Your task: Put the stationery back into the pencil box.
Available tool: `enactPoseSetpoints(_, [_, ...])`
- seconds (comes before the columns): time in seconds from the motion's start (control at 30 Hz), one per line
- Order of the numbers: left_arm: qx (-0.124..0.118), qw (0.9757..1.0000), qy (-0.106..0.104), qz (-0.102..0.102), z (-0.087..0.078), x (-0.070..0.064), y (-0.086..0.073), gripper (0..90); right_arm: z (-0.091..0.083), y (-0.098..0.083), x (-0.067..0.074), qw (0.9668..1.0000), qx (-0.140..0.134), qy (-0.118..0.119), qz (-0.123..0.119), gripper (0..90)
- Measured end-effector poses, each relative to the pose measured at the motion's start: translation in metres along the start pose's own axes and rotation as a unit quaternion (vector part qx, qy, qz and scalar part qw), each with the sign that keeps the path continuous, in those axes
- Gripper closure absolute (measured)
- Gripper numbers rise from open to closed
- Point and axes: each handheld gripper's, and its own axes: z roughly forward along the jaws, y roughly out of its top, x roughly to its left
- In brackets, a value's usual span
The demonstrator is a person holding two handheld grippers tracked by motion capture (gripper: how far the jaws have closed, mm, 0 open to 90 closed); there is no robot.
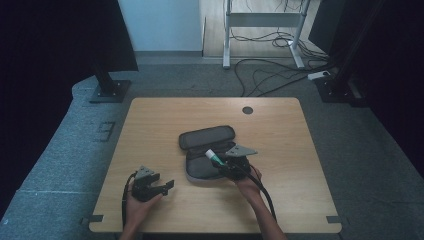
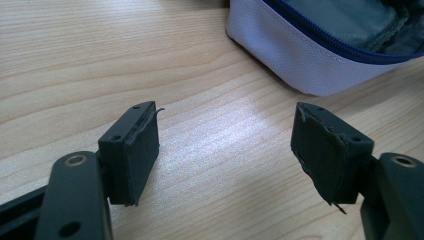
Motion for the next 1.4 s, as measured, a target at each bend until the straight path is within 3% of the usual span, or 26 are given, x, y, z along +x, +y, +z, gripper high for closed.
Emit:
enactPoseSetpoints(0.23, [0.004, 1.0, 0.0, 0.001, 0.001, 0.001, -0.001, 27.7, 0.019, -0.004, -0.007, 0.9997, 0.02, -0.015, 0.002, 64.8])
enactPoseSetpoints(0.67, [0.01, 0.9999, 0.001, 0.006, 0.004, 0.0, -0.002, 28.5, 0.047, -0.011, -0.006, 0.9969, 0.064, -0.04, -0.02, 64.7])
enactPoseSetpoints(1.2, [0.012, 0.9999, -0.001, 0.006, 0.004, 0.0, -0.003, 28.4, 0.051, -0.015, -0.007, 0.9951, 0.083, -0.051, -0.014, 63.5])
enactPoseSetpoints(1.4, [0.013, 0.9999, -0.002, 0.007, 0.004, 0.0, -0.003, 28.4, 0.049, -0.015, -0.008, 0.9952, 0.08, -0.055, -0.013, 56.2])
